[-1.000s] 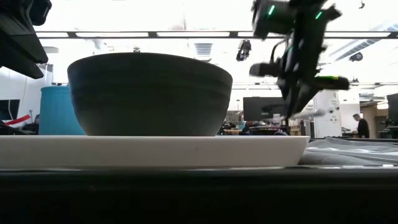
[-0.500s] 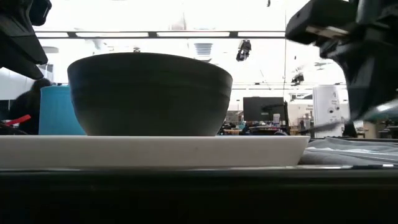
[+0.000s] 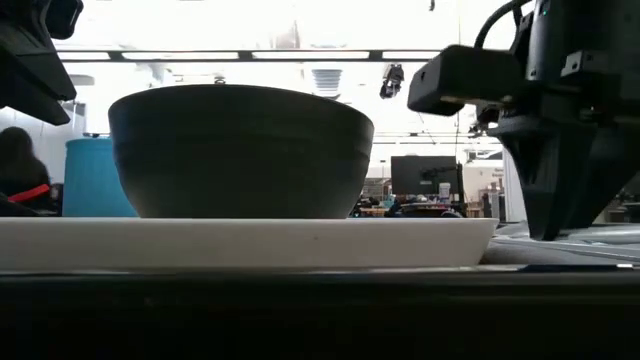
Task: Set up tray
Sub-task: Put the knife on top of the napkin, then put the spoon on top of the napkin
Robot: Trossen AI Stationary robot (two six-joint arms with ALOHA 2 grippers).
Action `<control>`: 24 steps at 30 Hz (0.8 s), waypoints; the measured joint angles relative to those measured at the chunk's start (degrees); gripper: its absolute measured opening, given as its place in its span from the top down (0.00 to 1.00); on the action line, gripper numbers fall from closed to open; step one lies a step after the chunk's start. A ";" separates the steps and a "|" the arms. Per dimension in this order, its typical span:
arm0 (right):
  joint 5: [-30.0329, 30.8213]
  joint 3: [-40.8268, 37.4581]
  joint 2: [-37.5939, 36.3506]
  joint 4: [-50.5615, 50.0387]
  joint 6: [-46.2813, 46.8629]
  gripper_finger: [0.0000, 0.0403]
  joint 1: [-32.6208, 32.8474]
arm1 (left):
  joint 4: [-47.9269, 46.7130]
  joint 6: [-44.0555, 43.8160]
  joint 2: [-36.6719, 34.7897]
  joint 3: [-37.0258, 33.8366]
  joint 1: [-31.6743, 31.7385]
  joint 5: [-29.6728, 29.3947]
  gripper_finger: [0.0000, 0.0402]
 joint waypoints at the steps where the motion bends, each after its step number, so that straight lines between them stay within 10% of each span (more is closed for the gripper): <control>1: -0.01 0.19 0.10 -0.09 0.09 0.94 -0.02 | -0.04 0.00 0.00 0.00 0.00 0.00 0.79; 14: -3.38 0.11 0.10 -1.23 0.68 0.92 -0.57 | -0.10 1.53 0.00 0.00 -0.02 0.13 0.79; 24: -4.26 1.96 0.10 -1.34 1.48 0.71 -0.61 | -0.11 1.55 0.00 0.00 -0.02 0.13 0.79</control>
